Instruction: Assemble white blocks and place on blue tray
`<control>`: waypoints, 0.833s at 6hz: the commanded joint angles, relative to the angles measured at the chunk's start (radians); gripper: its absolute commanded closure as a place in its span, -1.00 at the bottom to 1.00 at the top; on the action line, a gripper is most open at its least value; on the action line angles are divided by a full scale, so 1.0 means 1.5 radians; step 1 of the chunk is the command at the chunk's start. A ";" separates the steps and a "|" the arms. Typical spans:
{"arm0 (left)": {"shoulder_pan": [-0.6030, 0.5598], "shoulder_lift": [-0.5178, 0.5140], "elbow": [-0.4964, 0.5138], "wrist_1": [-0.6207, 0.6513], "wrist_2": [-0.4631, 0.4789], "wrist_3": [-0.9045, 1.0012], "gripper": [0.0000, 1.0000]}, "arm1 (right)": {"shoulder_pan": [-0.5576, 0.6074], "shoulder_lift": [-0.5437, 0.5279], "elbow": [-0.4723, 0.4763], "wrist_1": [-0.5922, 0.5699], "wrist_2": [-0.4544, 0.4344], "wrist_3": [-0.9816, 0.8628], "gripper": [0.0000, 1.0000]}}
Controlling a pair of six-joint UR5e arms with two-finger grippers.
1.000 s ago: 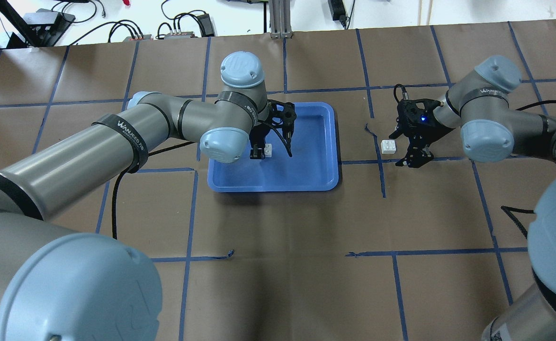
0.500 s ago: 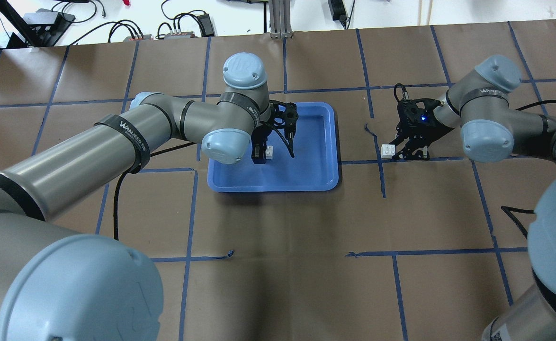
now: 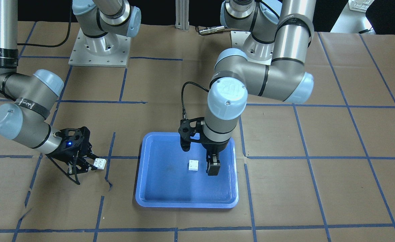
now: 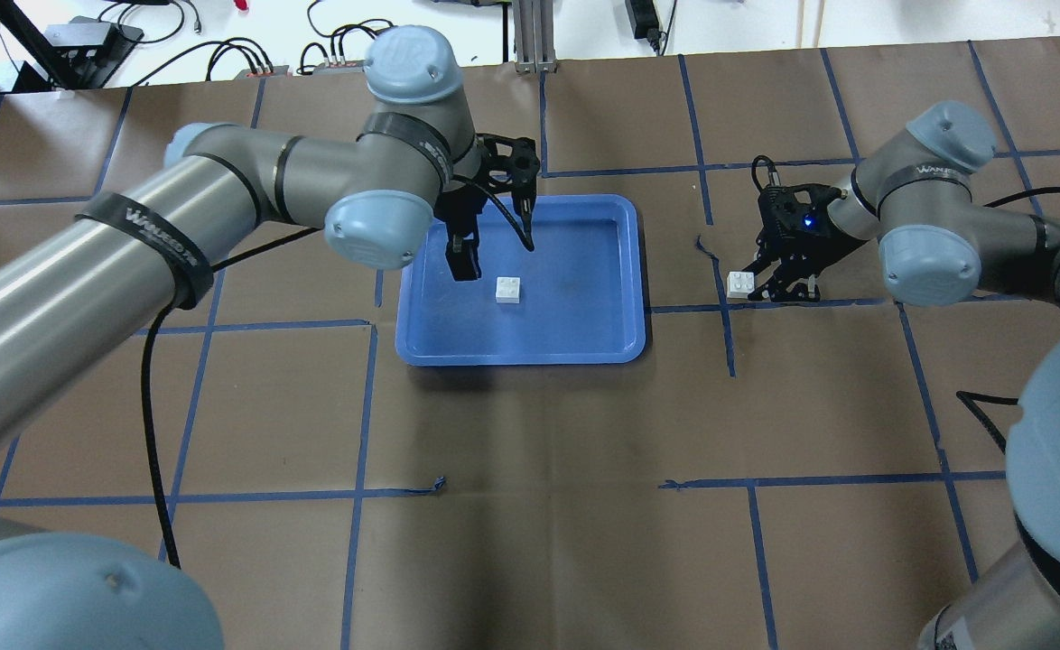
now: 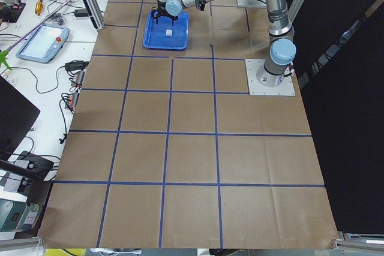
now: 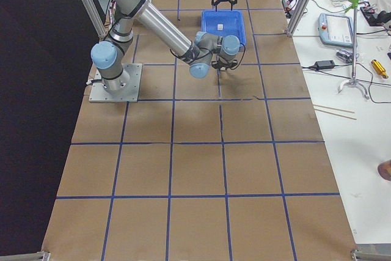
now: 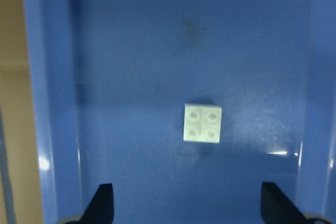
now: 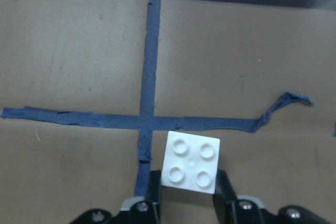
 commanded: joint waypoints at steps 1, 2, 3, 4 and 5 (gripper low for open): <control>0.028 0.094 0.102 -0.251 -0.029 -0.005 -0.95 | 0.000 -0.005 -0.052 0.022 -0.006 0.000 0.56; 0.029 0.118 0.119 -0.304 -0.031 -0.030 -0.95 | 0.004 -0.013 -0.074 0.075 -0.003 -0.010 0.58; 0.031 0.156 0.122 -0.367 -0.024 -0.120 -0.95 | 0.015 -0.040 -0.077 0.091 -0.002 -0.038 0.58; 0.056 0.204 0.104 -0.371 -0.020 -0.268 -0.96 | 0.032 -0.054 -0.077 0.105 -0.001 -0.047 0.58; 0.067 0.237 0.085 -0.363 -0.019 -0.322 -0.97 | 0.063 -0.059 -0.076 0.104 0.001 -0.038 0.58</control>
